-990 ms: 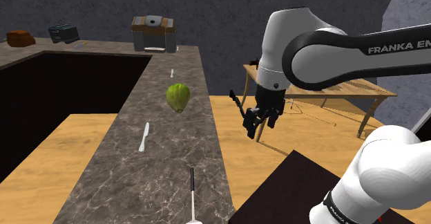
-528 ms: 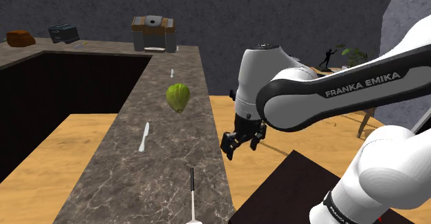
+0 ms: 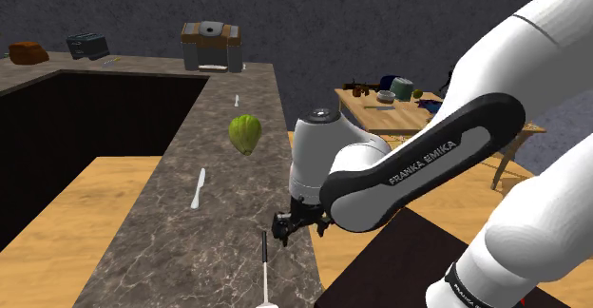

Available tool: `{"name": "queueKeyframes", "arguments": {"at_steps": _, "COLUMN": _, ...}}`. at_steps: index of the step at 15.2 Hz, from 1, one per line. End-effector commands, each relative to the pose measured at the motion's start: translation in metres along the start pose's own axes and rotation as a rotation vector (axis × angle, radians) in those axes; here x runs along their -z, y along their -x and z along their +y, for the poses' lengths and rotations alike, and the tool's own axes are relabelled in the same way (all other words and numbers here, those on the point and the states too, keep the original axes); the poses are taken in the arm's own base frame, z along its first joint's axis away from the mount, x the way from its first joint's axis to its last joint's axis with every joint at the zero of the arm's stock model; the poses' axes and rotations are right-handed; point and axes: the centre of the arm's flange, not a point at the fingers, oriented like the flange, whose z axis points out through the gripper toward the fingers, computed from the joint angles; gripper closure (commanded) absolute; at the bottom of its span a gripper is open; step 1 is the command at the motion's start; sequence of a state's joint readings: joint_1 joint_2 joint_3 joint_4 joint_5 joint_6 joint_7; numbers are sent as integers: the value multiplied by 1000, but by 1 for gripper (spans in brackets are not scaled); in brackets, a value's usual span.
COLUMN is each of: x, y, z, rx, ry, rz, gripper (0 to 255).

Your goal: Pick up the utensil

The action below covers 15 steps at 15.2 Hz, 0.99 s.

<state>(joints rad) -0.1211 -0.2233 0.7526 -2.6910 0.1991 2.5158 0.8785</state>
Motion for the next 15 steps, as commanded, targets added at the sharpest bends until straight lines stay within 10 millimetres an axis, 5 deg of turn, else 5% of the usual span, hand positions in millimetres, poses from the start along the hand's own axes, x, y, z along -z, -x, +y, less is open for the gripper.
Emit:
{"name": "queueKeyframes", "arguments": {"at_steps": 1, "x": -20, "y": -2, "z": -16, "rx": -44, "ry": -6, "rz": 6, "gripper": 0}}
{"name": "queueKeyframes", "arguments": {"at_steps": 9, "x": -101, "y": -14, "z": -82, "rx": -199, "ry": -10, "rz": 32, "gripper": 0}}
{"name": "queueKeyframes", "arguments": {"at_steps": 15, "x": -133, "y": -15, "z": -86, "rx": -209, "ry": -10, "rz": 34, "gripper": 0}}
